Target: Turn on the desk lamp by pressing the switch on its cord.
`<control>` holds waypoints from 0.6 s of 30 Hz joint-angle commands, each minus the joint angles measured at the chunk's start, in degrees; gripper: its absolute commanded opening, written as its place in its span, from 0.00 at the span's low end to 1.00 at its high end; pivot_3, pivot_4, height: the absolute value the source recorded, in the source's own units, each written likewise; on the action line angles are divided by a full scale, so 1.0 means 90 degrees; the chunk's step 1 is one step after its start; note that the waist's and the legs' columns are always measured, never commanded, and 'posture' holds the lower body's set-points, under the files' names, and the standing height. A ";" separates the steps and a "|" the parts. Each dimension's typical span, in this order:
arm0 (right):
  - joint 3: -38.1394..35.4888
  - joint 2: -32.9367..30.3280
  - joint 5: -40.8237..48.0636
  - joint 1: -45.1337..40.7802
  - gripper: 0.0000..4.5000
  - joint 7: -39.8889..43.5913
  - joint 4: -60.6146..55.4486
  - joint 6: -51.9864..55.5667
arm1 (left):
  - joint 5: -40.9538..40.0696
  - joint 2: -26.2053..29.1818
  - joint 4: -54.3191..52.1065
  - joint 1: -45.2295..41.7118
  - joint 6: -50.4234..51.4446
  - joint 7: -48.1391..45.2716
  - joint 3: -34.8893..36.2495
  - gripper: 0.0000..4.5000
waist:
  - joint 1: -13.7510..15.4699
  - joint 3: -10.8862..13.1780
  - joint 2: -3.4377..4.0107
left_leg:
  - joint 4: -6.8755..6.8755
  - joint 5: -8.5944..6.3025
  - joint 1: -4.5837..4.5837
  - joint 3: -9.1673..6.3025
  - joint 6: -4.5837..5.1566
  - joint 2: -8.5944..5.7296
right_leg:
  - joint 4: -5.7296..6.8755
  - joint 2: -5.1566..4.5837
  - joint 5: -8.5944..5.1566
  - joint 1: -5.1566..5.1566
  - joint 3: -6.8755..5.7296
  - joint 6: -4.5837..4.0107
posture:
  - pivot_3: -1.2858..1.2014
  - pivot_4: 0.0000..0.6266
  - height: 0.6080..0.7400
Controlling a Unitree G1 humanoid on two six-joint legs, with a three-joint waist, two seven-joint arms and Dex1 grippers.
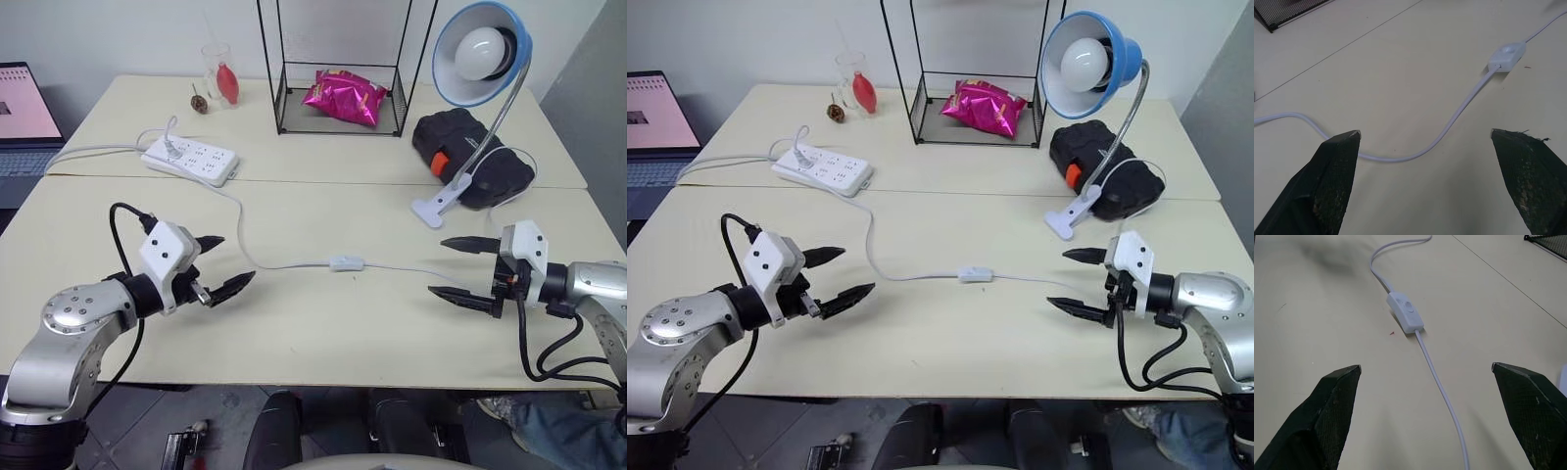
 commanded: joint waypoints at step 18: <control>0.0147 0.0298 -0.0072 -0.0075 1.00 -0.0188 -0.0237 0.0045 | 0.0073 -0.0009 0.0133 -0.0566 -0.0331 -0.0437 -0.0402 0.98 | 0.0003 0.0000 0.0000 | 0.0001 0.0000 0.0001 -0.0001 0.0000 -0.0001 | 0.0003 0.0001 0.0000 0.0000 -0.0001 0.0000 | 0.52 0.24 1.00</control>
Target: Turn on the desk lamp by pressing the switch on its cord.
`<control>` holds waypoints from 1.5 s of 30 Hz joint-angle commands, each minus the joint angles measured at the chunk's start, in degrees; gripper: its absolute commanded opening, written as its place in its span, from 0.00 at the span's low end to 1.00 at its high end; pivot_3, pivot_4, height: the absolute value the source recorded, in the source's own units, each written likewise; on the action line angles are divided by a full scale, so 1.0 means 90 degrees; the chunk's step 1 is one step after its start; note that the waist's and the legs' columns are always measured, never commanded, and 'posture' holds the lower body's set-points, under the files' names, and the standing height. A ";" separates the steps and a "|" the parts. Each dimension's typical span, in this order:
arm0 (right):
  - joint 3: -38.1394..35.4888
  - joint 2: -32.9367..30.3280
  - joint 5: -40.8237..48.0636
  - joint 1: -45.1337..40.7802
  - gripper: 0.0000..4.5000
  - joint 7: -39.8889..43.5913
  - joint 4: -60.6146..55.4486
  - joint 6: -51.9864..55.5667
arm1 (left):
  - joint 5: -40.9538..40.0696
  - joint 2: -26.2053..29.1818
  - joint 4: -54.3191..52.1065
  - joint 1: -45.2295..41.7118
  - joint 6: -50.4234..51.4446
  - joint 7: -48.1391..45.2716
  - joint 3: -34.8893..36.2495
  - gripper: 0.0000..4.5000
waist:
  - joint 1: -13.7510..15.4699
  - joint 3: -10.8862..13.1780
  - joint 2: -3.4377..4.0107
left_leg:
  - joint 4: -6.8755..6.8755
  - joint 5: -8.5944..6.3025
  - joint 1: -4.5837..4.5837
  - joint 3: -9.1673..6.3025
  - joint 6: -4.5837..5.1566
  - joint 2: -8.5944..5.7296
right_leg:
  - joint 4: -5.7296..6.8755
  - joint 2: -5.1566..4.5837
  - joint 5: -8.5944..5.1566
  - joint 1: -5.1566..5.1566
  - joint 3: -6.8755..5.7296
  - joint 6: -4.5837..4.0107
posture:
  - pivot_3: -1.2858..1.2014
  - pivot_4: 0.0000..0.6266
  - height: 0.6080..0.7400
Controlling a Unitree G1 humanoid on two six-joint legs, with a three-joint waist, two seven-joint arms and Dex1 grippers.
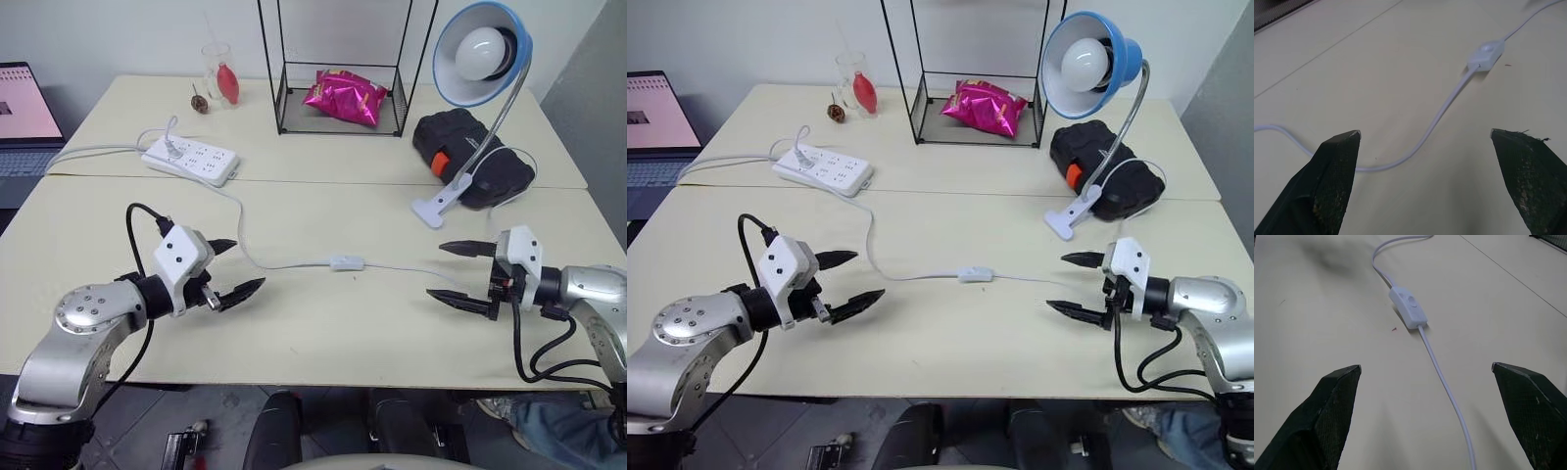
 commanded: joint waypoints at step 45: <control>-0.0383 0.0174 0.1007 0.0247 1.00 -0.2168 -0.3000 0.2996 | 0.1525 -0.2628 0.6155 -0.4484 -0.1373 -0.2812 -0.2839 0.62 | 0.0002 -0.0002 -0.0003 | 0.0011 0.0001 -0.0011 -0.0011 0.0001 -0.0011 | 0.0004 0.0009 0.0004 0.0001 -0.0001 0.0008 | 0.52 0.24 1.00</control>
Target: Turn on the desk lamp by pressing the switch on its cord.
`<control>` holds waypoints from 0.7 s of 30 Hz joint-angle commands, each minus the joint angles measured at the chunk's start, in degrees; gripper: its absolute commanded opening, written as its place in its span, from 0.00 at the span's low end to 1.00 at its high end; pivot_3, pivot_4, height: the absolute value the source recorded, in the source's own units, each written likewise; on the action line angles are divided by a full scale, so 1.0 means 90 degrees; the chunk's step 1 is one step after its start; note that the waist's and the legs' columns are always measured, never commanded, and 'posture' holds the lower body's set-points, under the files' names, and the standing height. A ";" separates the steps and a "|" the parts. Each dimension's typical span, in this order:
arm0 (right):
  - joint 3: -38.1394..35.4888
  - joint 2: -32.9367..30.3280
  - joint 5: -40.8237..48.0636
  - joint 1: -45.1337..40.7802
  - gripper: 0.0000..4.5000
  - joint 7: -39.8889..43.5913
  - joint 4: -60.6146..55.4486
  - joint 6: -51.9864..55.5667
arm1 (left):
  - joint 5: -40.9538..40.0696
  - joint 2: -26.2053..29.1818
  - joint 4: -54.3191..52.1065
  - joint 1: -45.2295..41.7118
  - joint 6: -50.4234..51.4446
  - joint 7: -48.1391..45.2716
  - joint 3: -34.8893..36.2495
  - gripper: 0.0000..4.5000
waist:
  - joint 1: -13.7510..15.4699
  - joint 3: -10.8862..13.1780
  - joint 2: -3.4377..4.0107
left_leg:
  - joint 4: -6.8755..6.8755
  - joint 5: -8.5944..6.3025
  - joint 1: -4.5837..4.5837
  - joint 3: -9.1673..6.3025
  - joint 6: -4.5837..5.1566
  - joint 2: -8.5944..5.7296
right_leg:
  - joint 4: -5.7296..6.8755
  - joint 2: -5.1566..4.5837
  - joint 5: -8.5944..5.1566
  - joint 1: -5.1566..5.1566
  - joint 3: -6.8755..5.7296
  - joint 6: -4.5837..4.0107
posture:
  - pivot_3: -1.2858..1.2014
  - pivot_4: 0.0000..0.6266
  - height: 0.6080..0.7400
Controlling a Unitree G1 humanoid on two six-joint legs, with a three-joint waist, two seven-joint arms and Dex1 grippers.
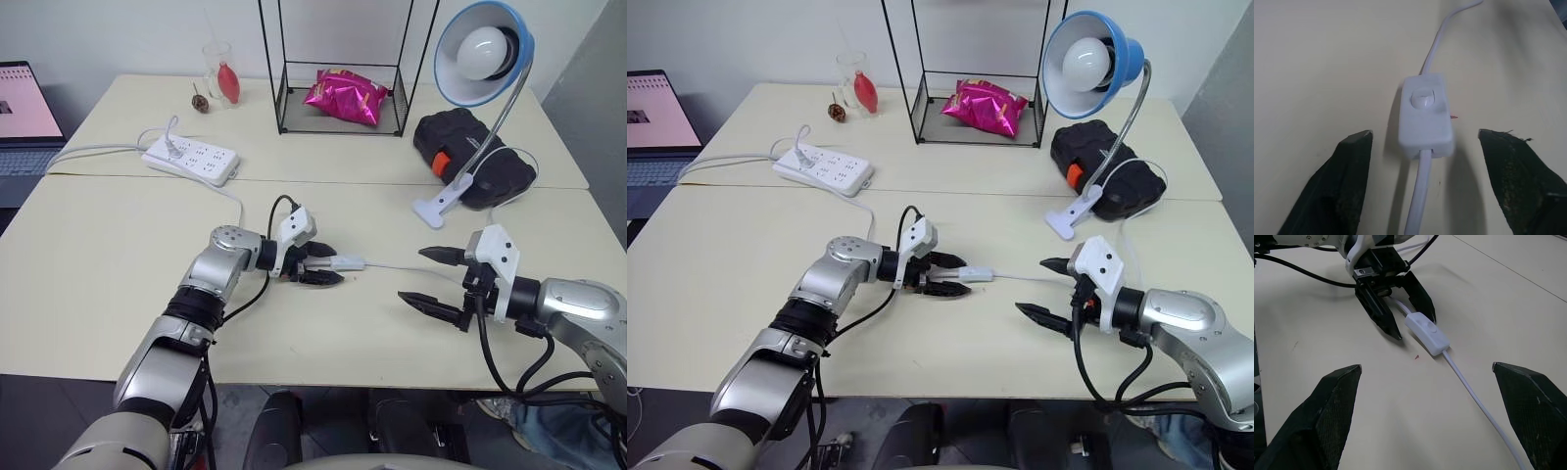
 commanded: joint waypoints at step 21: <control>-0.0337 0.1996 0.2292 0.0820 1.00 -0.2557 -0.0831 0.1503 | 0.0183 -0.0049 -0.1189 0.0523 -0.0909 0.0619 0.0447 0.24 | 0.0002 -0.0003 -0.0004 | -0.0006 0.0000 -0.0003 -0.0012 0.0000 0.0005 | 0.0005 -0.0001 0.0002 -0.0002 -0.0002 -0.0004 | 0.52 0.24 1.00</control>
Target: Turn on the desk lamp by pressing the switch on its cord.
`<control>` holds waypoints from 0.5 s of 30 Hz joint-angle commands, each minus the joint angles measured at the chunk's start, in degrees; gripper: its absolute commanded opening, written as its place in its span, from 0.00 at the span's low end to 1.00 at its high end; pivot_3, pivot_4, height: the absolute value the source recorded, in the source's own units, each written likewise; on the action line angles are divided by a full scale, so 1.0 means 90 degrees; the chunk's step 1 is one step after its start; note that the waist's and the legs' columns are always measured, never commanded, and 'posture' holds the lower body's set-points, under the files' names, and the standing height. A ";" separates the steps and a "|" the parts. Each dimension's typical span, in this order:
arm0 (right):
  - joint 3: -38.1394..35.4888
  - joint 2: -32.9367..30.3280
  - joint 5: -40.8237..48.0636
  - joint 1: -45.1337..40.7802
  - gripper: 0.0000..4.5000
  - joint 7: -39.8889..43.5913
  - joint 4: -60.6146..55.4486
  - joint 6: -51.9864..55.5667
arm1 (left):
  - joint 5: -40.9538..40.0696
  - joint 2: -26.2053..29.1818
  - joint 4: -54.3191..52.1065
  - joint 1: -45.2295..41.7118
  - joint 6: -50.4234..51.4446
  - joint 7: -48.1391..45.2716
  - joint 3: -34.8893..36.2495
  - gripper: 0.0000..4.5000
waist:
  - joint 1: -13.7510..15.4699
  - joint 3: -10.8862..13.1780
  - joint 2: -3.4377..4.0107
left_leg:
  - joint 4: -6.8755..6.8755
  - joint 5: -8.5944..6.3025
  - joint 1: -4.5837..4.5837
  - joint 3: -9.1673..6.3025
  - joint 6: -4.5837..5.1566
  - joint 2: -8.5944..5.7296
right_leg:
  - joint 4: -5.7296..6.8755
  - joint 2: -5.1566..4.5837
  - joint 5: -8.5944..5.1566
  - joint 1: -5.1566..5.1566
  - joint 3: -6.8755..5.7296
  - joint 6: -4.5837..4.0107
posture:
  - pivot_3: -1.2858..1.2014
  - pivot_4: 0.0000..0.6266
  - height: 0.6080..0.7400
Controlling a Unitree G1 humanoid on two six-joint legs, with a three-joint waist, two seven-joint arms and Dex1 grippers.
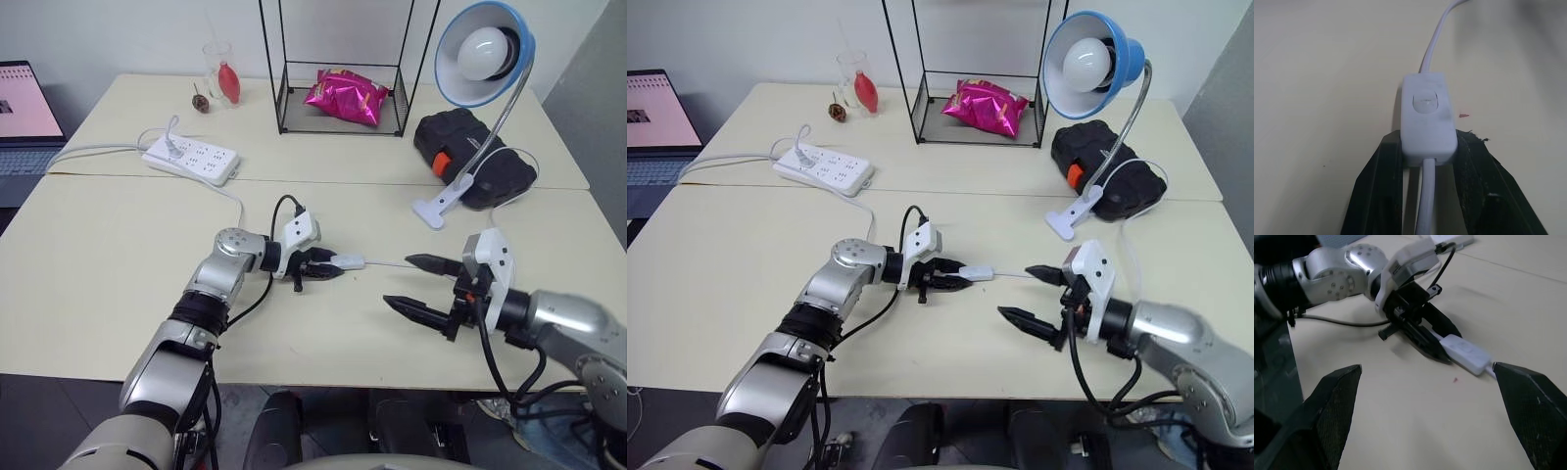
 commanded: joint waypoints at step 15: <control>-0.0252 0.3341 0.2663 -0.0960 1.00 -0.3955 0.2005 0.0175 | -0.0370 -0.0035 -0.2256 0.0663 0.0379 0.0902 0.0433 0.24 | -0.0041 -0.0004 0.0003 | 0.0002 0.0007 0.0008 0.0007 0.0011 0.0009 | 0.0001 0.0015 0.0012 -0.0001 0.0007 0.0000 | 0.52 0.24 1.00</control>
